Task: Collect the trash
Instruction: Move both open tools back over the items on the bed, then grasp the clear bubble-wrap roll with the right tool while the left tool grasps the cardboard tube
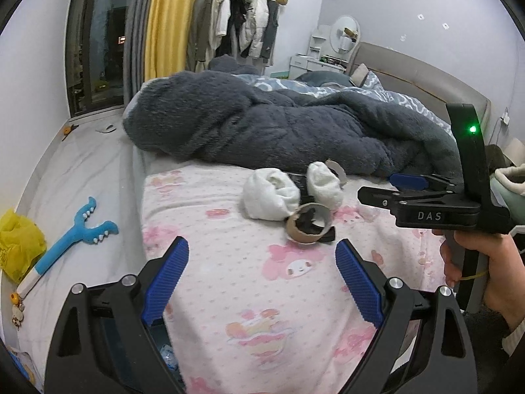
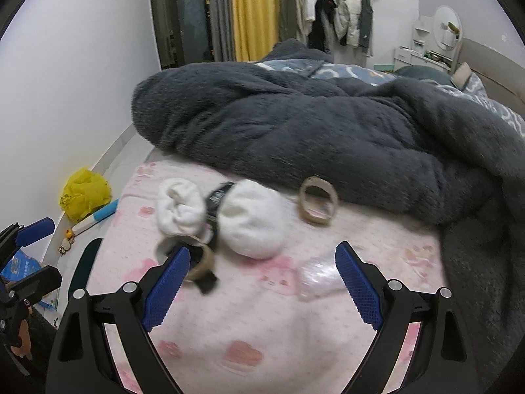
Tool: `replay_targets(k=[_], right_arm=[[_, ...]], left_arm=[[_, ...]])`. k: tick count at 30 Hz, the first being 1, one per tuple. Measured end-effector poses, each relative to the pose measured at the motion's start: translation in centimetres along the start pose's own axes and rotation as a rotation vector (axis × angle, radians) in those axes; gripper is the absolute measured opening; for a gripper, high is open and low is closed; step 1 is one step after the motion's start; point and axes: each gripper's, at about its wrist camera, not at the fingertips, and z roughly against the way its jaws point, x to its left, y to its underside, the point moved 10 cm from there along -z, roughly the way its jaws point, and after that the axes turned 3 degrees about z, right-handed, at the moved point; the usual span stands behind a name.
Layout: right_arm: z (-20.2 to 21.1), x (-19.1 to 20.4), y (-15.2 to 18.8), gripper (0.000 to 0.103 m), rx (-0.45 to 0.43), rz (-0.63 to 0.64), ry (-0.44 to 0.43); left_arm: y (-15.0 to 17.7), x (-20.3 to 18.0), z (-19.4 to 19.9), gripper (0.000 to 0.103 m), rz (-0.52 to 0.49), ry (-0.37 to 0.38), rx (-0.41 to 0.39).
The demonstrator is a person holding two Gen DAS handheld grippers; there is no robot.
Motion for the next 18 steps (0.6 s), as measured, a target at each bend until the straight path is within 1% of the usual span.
replay_targets(k=[4,8,11,13,18], right_arm=[[0.1,-1.7,0.9,0.091,0.006,-0.02,0.012],[0.2,-3.3,1.8,0.091,0.008,-0.029,0.026],[0.0,-4.2,2.2,0.091,0.004,-0.024,0.04],[-0.2,-4.6,2.5,0.091,0.008,-0.022,0.045],[-0.7,-5.4,2.9,0.091,0.013,0.013,0.044]], left_arm=[[0.2,-1.5,-1.2,0.093,-0.016,0.005,0.006],[0.3,-2.5,-2.7,0.093,-0.003,0.008,0.017],[0.6,-3.0,-4.0,0.093,0.029,0.024,0.035],[0.9,-3.1,-4.9,0.092,0.073,0.038,0.051],[1.0,-3.6,-6.5,0.092,0.094,0.015,0.065]])
